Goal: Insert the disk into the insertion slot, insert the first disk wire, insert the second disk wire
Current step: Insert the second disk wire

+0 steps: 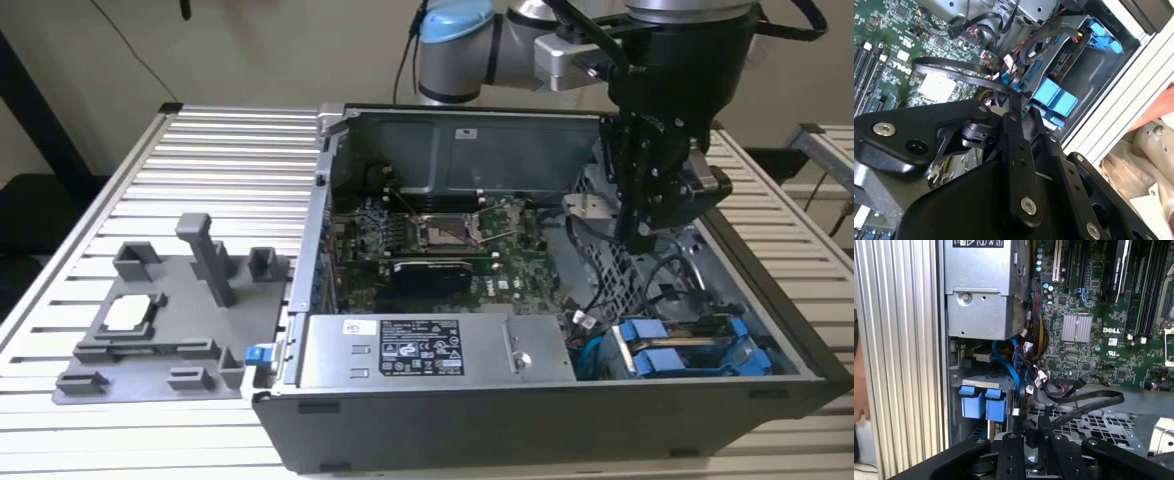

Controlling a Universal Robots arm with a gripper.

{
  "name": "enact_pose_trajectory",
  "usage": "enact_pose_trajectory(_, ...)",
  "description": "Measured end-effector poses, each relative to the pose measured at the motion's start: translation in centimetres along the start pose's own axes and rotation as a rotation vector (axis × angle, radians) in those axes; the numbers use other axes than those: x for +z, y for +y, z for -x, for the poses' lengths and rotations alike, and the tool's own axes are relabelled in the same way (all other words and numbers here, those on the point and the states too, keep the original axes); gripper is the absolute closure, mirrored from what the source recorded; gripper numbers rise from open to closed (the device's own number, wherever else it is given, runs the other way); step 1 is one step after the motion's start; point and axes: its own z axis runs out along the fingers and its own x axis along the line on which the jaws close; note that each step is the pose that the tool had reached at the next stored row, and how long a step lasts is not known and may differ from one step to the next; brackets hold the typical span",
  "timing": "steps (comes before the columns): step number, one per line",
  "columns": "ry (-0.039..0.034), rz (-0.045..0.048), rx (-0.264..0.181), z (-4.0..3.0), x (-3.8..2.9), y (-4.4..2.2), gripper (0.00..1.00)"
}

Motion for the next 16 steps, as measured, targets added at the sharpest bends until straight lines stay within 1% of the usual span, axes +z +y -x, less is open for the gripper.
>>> enact_pose_trajectory(4, -0.0003, -0.0149, -0.006, 0.01, 0.01, 0.10, 0.73)
enact_pose_trajectory(6, -0.0003, -0.0183, -0.007, 0.02, 0.01, 0.16, 0.73)
enact_pose_trajectory(10, -0.0004, -0.0197, -0.008, 0.02, 0.00, 0.20, 0.73)
enact_pose_trajectory(11, -0.0004, -0.0197, -0.008, 0.02, 0.00, 0.20, 0.76)
enact_pose_trajectory(12, -0.0004, -0.0197, -0.008, 0.02, 0.00, 0.21, 0.83)
enact_pose_trajectory(16, -0.0004, -0.0196, -0.008, 0.02, 0.00, 0.21, 0.83)
